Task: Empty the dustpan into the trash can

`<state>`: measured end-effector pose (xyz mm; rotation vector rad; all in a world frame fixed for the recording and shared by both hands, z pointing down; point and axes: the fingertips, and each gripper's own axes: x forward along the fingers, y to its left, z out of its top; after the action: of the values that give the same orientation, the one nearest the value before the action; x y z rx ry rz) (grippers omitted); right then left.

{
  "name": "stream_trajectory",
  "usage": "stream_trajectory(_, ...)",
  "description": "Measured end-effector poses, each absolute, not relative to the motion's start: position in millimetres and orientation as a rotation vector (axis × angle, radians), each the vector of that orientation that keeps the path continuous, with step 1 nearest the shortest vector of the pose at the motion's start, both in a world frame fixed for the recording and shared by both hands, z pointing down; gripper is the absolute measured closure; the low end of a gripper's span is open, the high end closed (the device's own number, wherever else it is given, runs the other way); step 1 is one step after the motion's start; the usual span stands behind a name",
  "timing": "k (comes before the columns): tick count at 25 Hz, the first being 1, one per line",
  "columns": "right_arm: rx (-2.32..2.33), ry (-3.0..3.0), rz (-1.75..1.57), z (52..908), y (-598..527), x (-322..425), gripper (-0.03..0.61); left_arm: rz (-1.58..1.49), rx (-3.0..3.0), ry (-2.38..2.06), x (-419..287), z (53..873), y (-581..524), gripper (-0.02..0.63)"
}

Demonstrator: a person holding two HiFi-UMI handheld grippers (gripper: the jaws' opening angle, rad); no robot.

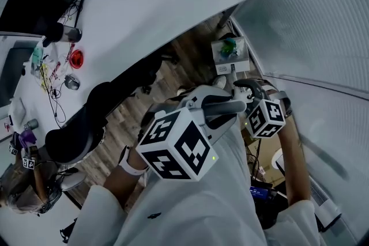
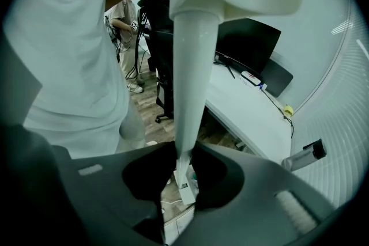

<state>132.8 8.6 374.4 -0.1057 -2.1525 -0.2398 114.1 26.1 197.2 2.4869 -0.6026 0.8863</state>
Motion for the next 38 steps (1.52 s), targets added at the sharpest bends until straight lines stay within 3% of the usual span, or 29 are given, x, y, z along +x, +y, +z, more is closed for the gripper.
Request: stream_trajectory(38,-0.385,-1.937,-0.307,393.8,-25.7,138.8,0.484,0.124,2.176,-0.865,77.1,224.1,-2.2,0.48)
